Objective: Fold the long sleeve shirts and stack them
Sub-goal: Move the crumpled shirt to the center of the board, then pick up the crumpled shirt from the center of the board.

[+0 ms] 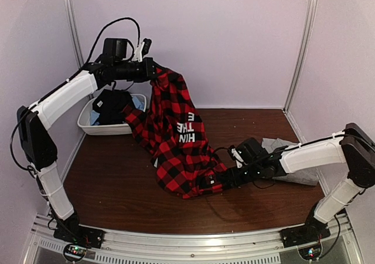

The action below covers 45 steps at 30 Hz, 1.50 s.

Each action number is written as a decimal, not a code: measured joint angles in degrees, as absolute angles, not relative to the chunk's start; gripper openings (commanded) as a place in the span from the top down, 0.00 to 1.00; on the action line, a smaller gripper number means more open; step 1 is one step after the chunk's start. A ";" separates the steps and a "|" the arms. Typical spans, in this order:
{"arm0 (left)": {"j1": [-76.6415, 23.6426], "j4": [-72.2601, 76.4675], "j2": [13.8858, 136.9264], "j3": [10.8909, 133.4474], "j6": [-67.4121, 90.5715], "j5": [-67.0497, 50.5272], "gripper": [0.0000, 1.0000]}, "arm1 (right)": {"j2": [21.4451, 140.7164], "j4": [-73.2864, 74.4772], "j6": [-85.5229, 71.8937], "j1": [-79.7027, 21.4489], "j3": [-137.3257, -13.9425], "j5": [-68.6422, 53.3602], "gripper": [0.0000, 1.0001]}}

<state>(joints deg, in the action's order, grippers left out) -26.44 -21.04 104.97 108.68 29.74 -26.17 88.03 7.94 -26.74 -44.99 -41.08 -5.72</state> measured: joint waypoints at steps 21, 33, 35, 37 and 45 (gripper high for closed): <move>-25.43 -21.41 93.45 88.23 25.78 -26.11 0.93 | 95.02 24.36 -14.68 -20.18 -67.55 17.80 0.26; -25.39 -23.81 101.32 89.19 23.86 -12.80 0.83 | 89.30 24.75 -11.97 -26.00 -58.92 11.60 0.14; -25.30 -24.58 102.28 89.19 23.64 -11.31 0.83 | 85.67 23.94 -12.38 -29.80 -56.25 8.08 0.12; -25.08 -24.93 102.48 89.19 23.51 -10.33 0.83 | 82.74 22.28 -13.26 -34.70 -54.33 4.38 0.11; -24.29 -24.91 102.32 89.17 23.00 -9.80 0.83 | 86.50 17.61 -16.53 -42.46 -51.77 -1.65 0.22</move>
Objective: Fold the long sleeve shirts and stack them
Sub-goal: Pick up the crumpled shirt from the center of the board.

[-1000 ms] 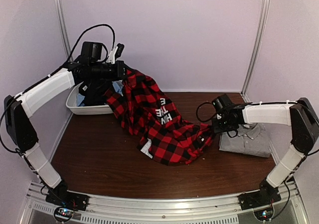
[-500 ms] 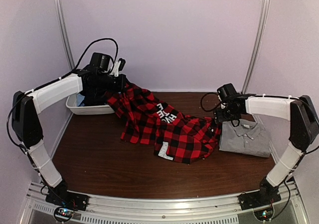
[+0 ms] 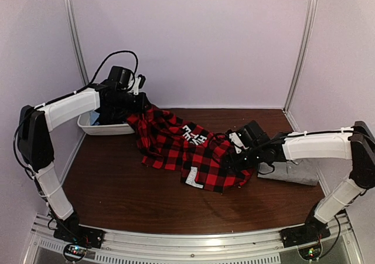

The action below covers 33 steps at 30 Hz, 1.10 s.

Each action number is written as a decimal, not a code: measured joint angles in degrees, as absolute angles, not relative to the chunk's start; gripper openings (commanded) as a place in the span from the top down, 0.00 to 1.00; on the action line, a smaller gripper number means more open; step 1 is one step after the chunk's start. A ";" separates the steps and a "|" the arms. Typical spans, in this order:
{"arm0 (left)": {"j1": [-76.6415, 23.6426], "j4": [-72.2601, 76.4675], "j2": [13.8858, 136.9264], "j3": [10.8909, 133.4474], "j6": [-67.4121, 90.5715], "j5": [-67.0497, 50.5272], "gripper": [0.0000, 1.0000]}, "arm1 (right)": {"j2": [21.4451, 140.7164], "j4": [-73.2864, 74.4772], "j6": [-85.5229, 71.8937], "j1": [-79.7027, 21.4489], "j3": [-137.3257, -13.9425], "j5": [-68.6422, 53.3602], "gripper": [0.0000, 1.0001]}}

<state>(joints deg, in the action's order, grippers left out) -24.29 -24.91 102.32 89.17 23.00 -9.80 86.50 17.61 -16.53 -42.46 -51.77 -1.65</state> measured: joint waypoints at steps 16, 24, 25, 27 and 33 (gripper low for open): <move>-23.92 -25.96 97.08 86.11 18.24 -11.20 0.85 | 83.61 30.37 -14.96 -41.34 -54.81 5.96 1.00; -23.81 -27.09 90.30 78.78 18.04 -15.68 0.94 | 69.19 38.04 -13.85 -35.22 -60.90 10.37 1.00; -23.83 -27.11 89.47 77.56 18.41 -16.73 0.95 | 68.71 39.09 -13.72 -34.28 -61.04 10.85 1.00; -23.83 -27.24 87.66 75.13 19.07 -18.65 0.97 | 68.42 41.47 -13.41 -32.32 -61.23 11.60 1.00; -23.83 -27.88 80.64 68.58 21.15 -21.74 1.00 | 68.53 47.31 -11.55 -25.98 -64.38 12.45 0.99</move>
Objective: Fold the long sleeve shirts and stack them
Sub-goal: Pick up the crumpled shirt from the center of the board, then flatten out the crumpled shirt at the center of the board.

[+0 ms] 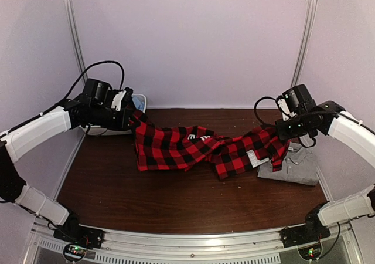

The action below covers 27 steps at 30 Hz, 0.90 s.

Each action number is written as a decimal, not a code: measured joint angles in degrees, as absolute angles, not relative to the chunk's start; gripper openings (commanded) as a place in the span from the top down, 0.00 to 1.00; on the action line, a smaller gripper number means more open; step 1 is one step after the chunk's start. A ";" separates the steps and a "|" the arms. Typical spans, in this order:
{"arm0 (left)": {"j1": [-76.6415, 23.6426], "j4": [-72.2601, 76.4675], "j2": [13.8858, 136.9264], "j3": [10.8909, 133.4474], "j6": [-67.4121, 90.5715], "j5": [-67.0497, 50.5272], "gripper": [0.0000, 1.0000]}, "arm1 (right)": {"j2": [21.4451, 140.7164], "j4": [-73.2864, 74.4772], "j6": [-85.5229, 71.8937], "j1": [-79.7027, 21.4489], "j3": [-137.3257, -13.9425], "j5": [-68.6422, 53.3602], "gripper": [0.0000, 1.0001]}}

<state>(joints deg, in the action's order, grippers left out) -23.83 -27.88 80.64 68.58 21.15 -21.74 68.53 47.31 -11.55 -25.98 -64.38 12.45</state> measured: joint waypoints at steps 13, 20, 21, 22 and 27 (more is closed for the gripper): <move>-23.94 -28.03 74.17 64.66 22.87 -19.99 1.00 | 63.94 51.59 -9.82 -25.65 -71.92 0.75 1.00; -23.81 -27.20 80.05 64.93 22.92 -13.21 1.00 | 51.77 52.18 -15.51 -35.94 -62.48 -11.77 1.00; -23.70 -26.96 81.21 64.97 22.96 -12.51 1.00 | 50.72 51.59 -16.56 -38.02 -60.58 -13.10 1.00; -23.57 -26.72 82.65 65.01 23.07 -11.84 1.00 | 50.00 51.22 -17.54 -40.03 -58.54 -14.46 1.00; -23.18 -25.65 87.13 65.04 23.94 -9.17 1.00 | 52.12 47.46 -21.28 -51.40 -50.57 -18.31 0.94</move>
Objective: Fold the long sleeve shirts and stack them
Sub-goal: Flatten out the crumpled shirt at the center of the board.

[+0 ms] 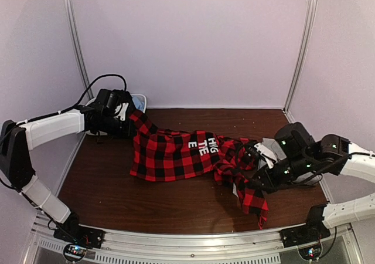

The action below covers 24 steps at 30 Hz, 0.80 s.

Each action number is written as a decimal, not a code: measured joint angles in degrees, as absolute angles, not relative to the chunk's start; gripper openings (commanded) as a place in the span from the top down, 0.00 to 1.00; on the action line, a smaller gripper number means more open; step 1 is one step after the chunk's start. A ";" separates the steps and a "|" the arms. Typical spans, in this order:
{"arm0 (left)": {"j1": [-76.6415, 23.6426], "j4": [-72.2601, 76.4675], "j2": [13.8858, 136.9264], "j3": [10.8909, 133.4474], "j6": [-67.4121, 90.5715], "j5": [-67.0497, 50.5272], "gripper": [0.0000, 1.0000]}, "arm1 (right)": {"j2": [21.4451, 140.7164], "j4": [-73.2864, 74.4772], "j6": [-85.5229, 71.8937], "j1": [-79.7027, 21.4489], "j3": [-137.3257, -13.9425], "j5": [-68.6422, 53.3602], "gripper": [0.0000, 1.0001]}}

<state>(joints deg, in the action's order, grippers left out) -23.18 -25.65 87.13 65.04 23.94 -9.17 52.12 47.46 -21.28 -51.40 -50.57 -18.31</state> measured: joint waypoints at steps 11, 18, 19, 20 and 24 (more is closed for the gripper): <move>-22.68 -23.92 88.20 65.60 23.99 -7.11 1.00 | 78.11 32.21 -20.25 -66.04 -51.51 -23.49 0.29; -20.56 -23.97 88.38 65.60 23.24 -6.90 1.00 | 80.66 29.95 -18.52 -62.11 -57.45 -21.26 0.20; -20.01 -23.97 88.62 65.60 23.03 -7.03 1.00 | 80.31 29.50 -18.41 -60.27 -57.56 -20.88 0.21; -19.53 -23.97 88.99 65.60 22.87 -7.05 1.00 | 80.01 29.30 -18.39 -58.70 -57.56 -20.45 0.22; -18.33 -24.03 90.37 65.56 22.35 -7.07 1.00 | 79.77 28.67 -18.22 -50.28 -57.45 -17.98 0.28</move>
<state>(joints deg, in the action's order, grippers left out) -18.33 -24.03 90.37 65.56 22.35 -7.07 79.77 28.67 -18.22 -50.28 -57.45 -17.98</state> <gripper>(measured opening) 0.012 0.763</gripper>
